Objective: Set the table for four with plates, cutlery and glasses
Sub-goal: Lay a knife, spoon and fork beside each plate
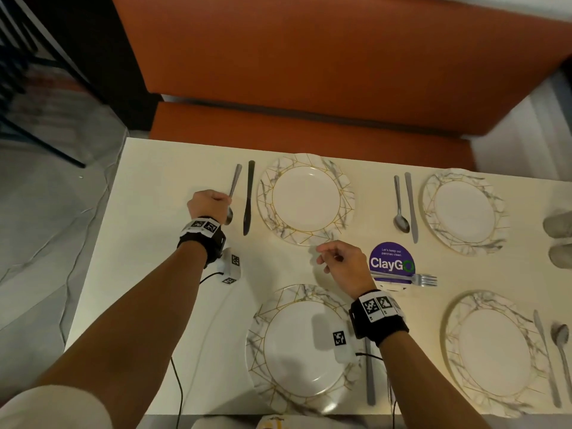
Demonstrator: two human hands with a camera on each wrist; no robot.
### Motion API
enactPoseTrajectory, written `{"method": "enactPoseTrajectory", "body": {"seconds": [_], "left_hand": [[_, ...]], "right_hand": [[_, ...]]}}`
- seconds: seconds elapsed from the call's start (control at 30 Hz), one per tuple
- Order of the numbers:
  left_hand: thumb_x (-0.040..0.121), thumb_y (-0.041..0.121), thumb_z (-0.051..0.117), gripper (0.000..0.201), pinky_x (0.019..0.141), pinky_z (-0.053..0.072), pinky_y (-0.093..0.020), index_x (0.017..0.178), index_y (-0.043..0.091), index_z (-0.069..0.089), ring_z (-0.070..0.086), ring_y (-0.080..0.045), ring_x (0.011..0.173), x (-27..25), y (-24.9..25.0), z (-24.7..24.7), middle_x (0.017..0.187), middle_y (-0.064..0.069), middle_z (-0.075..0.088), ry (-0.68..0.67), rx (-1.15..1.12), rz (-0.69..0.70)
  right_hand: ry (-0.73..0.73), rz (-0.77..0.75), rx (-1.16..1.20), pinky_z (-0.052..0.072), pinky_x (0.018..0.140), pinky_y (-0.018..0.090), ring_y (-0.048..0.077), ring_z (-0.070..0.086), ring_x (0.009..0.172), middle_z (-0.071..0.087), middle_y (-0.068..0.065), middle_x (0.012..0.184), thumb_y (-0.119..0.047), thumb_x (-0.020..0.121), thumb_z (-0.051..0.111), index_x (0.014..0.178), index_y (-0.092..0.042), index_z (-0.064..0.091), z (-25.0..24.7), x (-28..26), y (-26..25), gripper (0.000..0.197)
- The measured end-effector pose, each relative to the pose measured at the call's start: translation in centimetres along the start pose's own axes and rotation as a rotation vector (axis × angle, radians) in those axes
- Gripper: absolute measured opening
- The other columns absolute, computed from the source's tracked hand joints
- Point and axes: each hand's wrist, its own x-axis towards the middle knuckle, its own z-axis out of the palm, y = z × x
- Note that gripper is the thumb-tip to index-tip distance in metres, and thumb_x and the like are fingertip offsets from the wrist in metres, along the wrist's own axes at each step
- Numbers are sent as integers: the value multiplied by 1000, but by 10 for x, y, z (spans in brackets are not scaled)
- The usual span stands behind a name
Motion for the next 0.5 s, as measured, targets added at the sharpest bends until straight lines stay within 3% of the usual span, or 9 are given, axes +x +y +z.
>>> {"method": "enactPoseTrajectory", "body": {"seconds": [0.1, 0.23, 0.4, 0.5], "left_hand": [[92, 16, 72, 14, 78, 53, -26, 100, 11, 82, 72, -29, 100, -1, 1, 3, 103, -10, 79, 29, -16, -2], [91, 19, 75, 13, 78, 57, -29, 99, 11, 82, 73, -29, 97, -3, 0, 7, 102, -10, 79, 51, -21, -8], [91, 22, 76, 14, 81, 59, -31, 99, 11, 82, 74, -28, 95, -6, 1, 12, 99, -8, 79, 84, -18, -7], [92, 20, 76, 12, 74, 54, -26, 98, 11, 82, 74, -26, 91, -10, 2, 14, 98, -8, 79, 93, -34, -8]], "right_hand": [[4, 3, -9, 53, 62, 19, 12, 63, 60, 75, 2, 78, -5, 97, 60, 89, -23, 74, 1, 0, 2, 24], [8, 5, -6, 52, 61, 18, 8, 63, 61, 75, 2, 78, -4, 97, 60, 89, -22, 74, 2, -1, 2, 25], [-3, 27, 4, 55, 65, 27, 13, 63, 63, 75, 2, 78, -3, 97, 59, 89, -21, 75, 3, -2, 8, 25], [-3, 31, 1, 56, 66, 31, 13, 63, 64, 75, 2, 78, -4, 97, 59, 91, -21, 75, 2, -3, 11, 24]]}}
